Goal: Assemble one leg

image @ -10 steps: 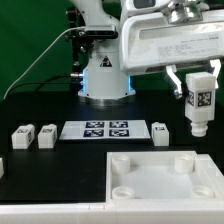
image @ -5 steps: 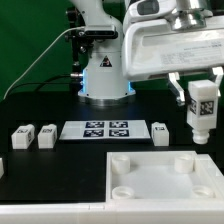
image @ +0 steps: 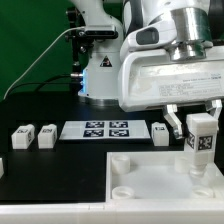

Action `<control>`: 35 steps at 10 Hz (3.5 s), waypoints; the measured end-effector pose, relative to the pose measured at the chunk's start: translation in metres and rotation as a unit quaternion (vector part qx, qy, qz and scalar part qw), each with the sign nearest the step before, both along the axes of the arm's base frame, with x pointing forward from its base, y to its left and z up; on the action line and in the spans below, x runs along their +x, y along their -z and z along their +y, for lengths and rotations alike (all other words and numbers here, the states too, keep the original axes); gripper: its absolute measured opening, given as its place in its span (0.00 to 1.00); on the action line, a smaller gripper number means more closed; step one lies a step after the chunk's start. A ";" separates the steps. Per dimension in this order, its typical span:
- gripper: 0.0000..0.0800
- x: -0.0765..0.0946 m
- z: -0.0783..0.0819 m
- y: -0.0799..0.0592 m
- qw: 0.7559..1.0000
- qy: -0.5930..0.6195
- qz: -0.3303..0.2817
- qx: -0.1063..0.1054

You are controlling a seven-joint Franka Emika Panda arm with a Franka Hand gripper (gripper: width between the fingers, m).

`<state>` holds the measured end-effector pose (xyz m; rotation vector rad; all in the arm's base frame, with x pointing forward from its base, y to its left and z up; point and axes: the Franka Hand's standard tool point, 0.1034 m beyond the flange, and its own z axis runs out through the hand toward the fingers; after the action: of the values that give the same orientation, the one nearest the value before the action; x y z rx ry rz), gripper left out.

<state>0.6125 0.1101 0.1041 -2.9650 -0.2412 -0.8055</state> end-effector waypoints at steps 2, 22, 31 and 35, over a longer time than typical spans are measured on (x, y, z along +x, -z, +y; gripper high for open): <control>0.37 0.002 0.003 0.003 1.000 -0.002 0.001 0.000; 0.70 0.002 0.007 0.037 1.000 -0.017 -0.021 -0.005; 0.81 0.002 0.007 0.036 0.999 -0.028 -0.023 -0.012; 0.81 0.007 0.006 -0.013 0.999 -0.034 0.026 -0.019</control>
Offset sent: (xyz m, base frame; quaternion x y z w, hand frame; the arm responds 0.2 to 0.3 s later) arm 0.0071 0.0049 -0.0084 0.0030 0.0111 0.0061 0.9999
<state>0.6199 0.1158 0.1168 -2.9909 -0.3563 -0.7220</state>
